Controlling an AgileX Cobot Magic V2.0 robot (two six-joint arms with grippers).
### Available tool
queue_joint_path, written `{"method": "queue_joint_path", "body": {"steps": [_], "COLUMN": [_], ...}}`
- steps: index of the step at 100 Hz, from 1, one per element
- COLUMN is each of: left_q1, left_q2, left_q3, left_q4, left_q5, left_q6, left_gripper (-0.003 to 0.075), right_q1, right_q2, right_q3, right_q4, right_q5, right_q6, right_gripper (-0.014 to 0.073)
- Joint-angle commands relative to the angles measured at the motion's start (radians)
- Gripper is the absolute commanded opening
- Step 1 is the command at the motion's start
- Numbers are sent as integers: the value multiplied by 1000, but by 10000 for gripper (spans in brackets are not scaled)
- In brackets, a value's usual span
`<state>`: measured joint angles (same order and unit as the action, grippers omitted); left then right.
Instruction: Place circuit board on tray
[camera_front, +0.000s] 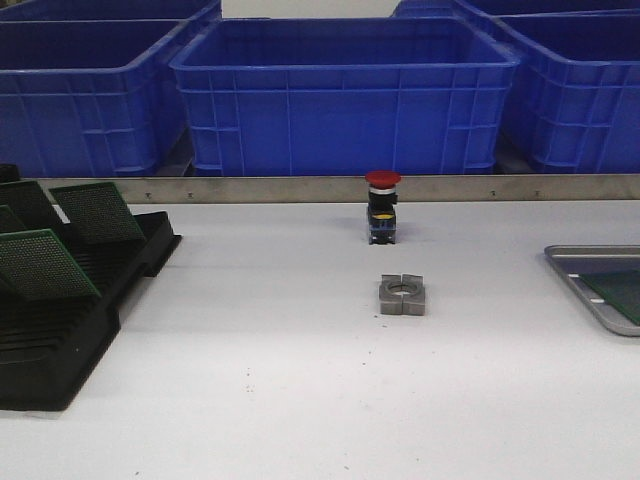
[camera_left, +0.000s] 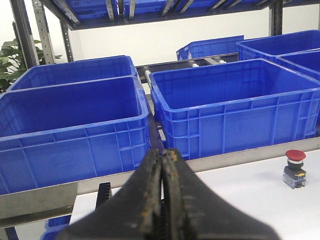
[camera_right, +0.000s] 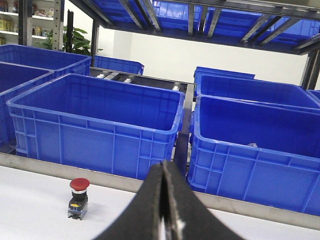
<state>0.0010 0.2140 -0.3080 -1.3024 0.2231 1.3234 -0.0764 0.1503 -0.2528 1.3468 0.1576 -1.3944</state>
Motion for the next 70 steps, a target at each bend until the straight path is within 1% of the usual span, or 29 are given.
{"method": "queue_joint_path", "body": {"steps": [1,27,39,47,51,55,58,62,63,65,70], "left_q1": [1,1,1,-37,-68,-93,-115,-131,-136,-140,-148], "left_q2": [8,8,8,8,8,8,8,8,8,8,8], "left_q3": [-28,-28,-15,-1,6,11,15,21,23,26,37], "left_q4": [-24,-24,-30,-28,-2,62,127,255,279,353,537], "left_q5": [-22,-34,-129,-193,-223,-262,-278,-295,-299,-299,-299], "left_q6": [-8,-8,-8,-11,-12,-30,-72,-185,-236,-290,-520], "left_gripper": [-17,-17,-17,-17,-17,-17,-17,-17,-17,-17,-17], "right_q1": [0,0,0,0,0,0,0,0,0,0,0], "right_q2": [10,10,10,10,10,10,10,10,10,10,10], "right_q3": [-26,-26,-26,-26,-26,-26,-26,-26,-26,-26,-26], "right_q4": [15,15,15,15,15,15,15,15,15,15,15], "right_q5": [-12,-12,-12,-13,-10,-9,-10,-11,-11,-11,-11], "right_q6": [-9,-9,-9,-9,-9,-9,-9,-9,-9,-9,-9], "right_gripper": [-67,-67,-67,-67,-67,-67,-67,-67,-67,-67,-67]}}
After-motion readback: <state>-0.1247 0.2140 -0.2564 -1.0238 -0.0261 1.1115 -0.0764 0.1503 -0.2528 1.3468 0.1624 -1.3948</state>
